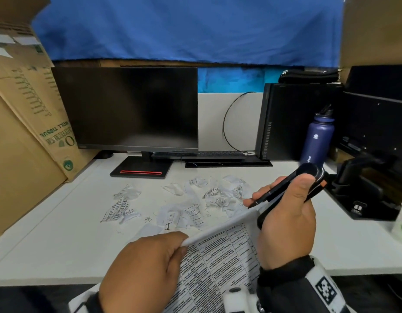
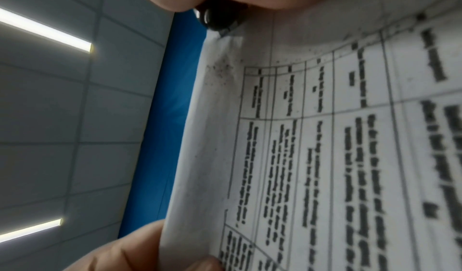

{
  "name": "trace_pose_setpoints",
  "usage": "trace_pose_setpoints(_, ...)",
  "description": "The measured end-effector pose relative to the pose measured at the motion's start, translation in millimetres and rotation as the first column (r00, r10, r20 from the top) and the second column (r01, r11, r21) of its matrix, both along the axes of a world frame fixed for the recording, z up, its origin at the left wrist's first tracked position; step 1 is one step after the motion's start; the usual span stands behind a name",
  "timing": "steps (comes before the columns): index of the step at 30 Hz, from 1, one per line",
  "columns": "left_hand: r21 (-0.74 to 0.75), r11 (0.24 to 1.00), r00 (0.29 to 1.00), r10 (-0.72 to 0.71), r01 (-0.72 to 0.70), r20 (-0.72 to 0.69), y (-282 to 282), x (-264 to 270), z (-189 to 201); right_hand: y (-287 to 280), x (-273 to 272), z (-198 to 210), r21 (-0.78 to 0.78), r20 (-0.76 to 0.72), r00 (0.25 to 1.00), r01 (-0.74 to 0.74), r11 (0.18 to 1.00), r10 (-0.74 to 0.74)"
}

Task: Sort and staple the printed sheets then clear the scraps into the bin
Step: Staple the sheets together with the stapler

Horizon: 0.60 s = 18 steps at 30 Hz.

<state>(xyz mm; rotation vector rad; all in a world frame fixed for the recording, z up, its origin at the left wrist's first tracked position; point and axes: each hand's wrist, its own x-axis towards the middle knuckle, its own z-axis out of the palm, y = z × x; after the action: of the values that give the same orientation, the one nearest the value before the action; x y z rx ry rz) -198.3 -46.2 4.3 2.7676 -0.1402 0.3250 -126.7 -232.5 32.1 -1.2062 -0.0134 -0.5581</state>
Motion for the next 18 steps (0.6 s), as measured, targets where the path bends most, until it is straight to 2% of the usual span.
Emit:
trace_pose_setpoints(7,-0.034,0.999,0.999,0.016,-0.015,0.029,-5,-5,-4,2,2,3,-0.011,0.042,0.999,-0.008,1.000,0.009)
trace_pose_setpoints(11,-0.038,0.997,0.997,0.075,-0.073,0.030,15,-6,9,-2,6,8,0.065,0.123,0.992,-0.003,0.998,-0.005)
trace_pose_setpoints(13,-0.134,0.980,0.987,0.151,-0.144,0.046,47,-3,22,-12,13,7,0.167,0.122,0.992,0.009,0.986,-0.030)
trace_pose_setpoints(15,-0.254,0.930,0.955,0.290,-0.267,0.059,90,6,38,-20,20,3,0.218,0.085,0.996,-0.015,0.976,-0.004)
trace_pose_setpoints(18,-0.335,0.806,0.845,0.532,-0.488,0.048,170,33,64,-21,20,-1,0.271,-0.007,0.999,-0.043,0.962,0.046)
